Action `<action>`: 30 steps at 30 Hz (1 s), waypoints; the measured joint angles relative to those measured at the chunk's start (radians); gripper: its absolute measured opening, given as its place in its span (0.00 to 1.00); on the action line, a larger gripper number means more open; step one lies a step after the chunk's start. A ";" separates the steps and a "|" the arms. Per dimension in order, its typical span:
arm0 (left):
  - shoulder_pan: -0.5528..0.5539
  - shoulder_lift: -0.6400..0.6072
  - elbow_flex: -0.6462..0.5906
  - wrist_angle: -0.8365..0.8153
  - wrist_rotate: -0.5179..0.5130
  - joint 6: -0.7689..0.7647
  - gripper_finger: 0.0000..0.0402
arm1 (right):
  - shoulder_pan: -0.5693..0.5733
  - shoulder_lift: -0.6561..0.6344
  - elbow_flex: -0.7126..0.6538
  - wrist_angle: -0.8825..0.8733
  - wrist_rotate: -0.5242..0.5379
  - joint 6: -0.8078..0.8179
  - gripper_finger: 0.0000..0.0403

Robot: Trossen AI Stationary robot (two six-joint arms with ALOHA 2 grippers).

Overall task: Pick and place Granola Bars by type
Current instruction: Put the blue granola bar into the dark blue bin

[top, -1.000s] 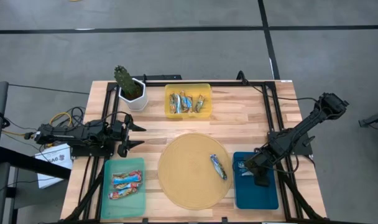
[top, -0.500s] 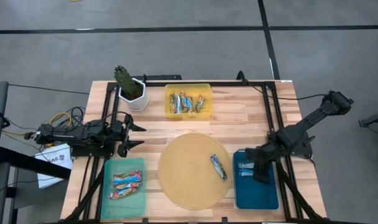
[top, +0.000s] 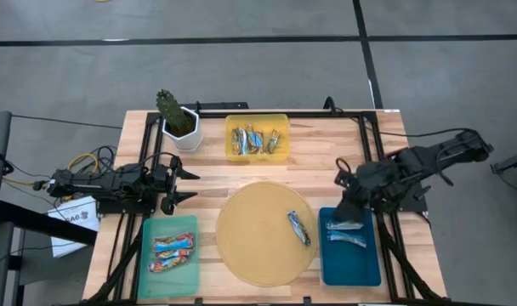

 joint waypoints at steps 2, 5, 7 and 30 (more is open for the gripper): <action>0.000 0.000 0.000 0.000 0.000 0.000 0.65 | -0.028 0.015 0.031 0.001 0.019 -0.001 0.37; 0.000 0.000 0.000 0.000 0.000 0.000 0.65 | -0.067 0.061 0.062 -0.002 0.025 -0.015 0.37; 0.000 0.000 0.000 0.000 0.000 0.000 0.65 | -0.089 0.100 0.077 -0.007 0.025 -0.018 0.36; 0.000 0.000 0.000 0.000 0.000 0.000 0.65 | -0.108 0.637 0.425 -0.311 0.273 -0.118 0.33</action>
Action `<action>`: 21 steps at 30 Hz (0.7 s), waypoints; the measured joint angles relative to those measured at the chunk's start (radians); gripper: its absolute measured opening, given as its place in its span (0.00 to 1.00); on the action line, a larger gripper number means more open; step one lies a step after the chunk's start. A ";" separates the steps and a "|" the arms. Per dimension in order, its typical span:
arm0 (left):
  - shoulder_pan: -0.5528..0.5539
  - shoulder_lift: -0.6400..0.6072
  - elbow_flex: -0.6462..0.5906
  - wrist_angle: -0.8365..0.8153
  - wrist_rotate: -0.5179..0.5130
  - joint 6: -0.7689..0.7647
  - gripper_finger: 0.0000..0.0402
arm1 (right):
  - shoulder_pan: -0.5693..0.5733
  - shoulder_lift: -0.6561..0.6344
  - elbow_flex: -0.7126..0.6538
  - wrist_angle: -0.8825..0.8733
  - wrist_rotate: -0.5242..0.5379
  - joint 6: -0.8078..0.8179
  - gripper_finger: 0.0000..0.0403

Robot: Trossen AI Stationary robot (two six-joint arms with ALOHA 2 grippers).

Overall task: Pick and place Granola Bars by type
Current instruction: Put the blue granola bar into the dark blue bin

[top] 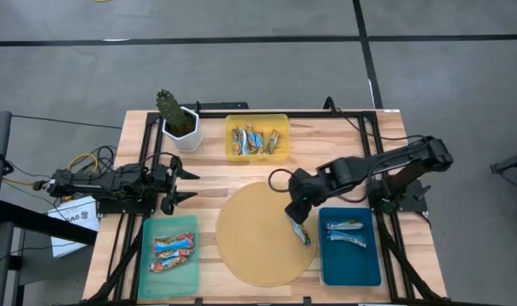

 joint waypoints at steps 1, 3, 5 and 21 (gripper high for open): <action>0.000 0.000 0.000 0.000 0.000 0.000 0.65 | 0.004 0.020 0.021 -0.012 0.019 -0.004 0.33; 0.000 0.000 0.000 0.000 0.000 0.000 0.65 | 0.013 0.055 0.055 -0.044 0.050 -0.005 0.33; 0.000 0.000 0.000 0.000 0.000 0.000 0.65 | 0.018 0.090 0.090 -0.066 0.067 -0.001 0.33; 0.000 0.000 0.000 0.000 0.000 0.000 0.65 | 0.062 0.265 0.129 -0.095 0.036 0.055 0.33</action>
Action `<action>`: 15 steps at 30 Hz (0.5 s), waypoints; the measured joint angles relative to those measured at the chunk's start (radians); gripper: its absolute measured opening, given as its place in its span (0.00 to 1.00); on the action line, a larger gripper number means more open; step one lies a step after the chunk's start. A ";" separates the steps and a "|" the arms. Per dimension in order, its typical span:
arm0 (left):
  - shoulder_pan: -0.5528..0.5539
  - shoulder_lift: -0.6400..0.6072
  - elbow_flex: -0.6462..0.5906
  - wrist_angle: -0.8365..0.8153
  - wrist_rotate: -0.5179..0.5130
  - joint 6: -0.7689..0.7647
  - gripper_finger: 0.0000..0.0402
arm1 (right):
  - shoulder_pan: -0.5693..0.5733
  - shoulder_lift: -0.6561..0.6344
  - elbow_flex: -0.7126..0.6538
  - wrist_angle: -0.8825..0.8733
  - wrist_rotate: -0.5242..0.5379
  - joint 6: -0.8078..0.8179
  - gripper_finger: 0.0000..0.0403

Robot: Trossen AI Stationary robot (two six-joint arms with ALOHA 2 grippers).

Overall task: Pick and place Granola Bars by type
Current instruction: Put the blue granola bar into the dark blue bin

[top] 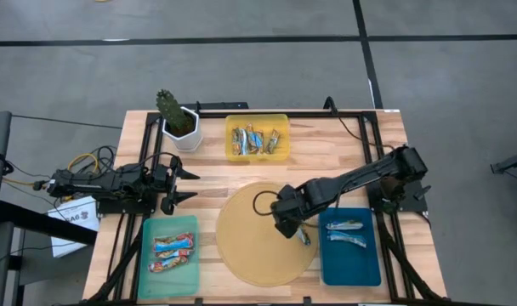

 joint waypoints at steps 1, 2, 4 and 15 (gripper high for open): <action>0.000 0.000 0.000 0.000 0.000 0.000 0.65 | 0.004 0.013 0.000 0.000 -0.010 0.000 0.33; 0.000 0.000 0.000 0.000 0.000 0.000 0.65 | 0.006 0.029 0.000 0.001 -0.025 0.000 0.33; 0.000 0.000 0.000 0.000 0.000 0.000 0.65 | 0.011 0.058 -0.001 0.001 -0.033 0.000 0.33; 0.000 0.000 0.000 0.000 0.000 0.000 0.65 | 0.027 0.180 -0.001 0.013 -0.060 0.000 0.33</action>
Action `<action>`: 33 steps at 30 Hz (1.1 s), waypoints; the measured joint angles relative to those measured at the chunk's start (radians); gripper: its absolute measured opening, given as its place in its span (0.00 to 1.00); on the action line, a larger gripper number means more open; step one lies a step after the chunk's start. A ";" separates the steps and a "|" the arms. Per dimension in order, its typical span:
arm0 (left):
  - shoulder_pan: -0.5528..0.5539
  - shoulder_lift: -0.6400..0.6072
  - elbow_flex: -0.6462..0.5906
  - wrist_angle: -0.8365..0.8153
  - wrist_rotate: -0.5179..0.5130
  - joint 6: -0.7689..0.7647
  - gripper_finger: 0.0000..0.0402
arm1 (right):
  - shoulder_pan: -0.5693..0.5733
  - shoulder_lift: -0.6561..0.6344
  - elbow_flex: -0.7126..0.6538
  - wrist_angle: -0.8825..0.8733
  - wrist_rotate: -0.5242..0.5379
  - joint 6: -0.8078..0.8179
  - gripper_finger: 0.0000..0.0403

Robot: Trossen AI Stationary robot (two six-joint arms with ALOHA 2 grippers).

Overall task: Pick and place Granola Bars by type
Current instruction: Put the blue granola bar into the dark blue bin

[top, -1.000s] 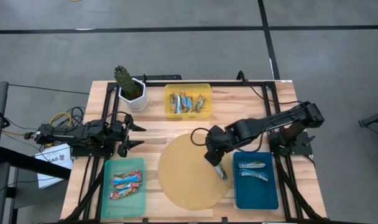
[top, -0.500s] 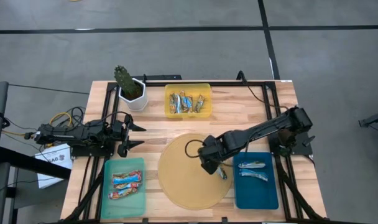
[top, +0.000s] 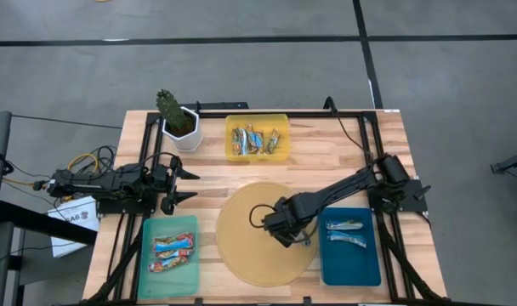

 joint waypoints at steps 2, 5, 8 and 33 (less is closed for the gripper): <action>0.000 0.000 0.000 0.000 0.000 0.000 0.65 | 0.003 0.014 0.000 0.005 -0.017 -0.006 0.33; 0.000 0.000 0.000 0.000 0.000 0.000 0.65 | 0.003 0.019 -0.001 0.004 -0.022 -0.016 0.35; 0.000 0.000 0.000 0.000 0.000 0.000 0.65 | 0.003 0.019 -0.027 0.053 -0.023 -0.015 0.38; 0.000 0.000 0.000 0.000 0.000 0.000 0.65 | 0.001 0.016 -0.132 0.166 -0.067 0.026 0.51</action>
